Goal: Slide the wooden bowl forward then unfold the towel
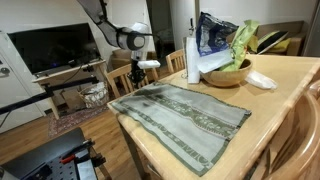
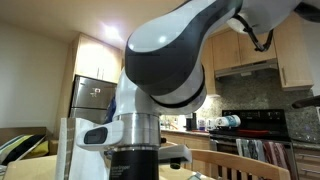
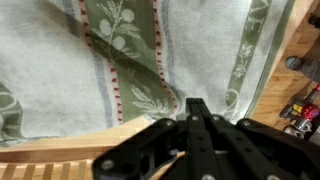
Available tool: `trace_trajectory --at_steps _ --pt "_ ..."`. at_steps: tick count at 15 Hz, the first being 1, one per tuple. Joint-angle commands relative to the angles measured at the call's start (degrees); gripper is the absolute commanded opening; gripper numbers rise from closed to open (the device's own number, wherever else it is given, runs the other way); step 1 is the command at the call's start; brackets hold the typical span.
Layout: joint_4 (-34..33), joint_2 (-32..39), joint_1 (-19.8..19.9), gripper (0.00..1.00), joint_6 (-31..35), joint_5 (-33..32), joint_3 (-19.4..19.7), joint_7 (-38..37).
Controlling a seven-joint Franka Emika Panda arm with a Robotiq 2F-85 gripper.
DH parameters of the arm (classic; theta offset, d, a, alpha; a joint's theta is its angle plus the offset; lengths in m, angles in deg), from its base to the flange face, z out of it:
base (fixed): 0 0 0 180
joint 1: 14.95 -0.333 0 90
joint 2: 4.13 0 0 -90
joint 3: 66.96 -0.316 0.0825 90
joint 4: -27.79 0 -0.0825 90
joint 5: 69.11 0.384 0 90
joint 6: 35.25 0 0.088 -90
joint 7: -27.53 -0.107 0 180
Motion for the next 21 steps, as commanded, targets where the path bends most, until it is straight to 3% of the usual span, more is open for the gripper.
trace_trajectory --at_steps 1,7,21 --pt "0.0 0.4 -0.3 0.05 1.5 0.2 -0.5 0.6" --pt "-0.6 2.6 -1.1 0.04 3.8 -0.8 -0.9 2.8" --pt "-0.4 5.2 -2.8 0.04 13.7 -10.6 0.7 2.4"
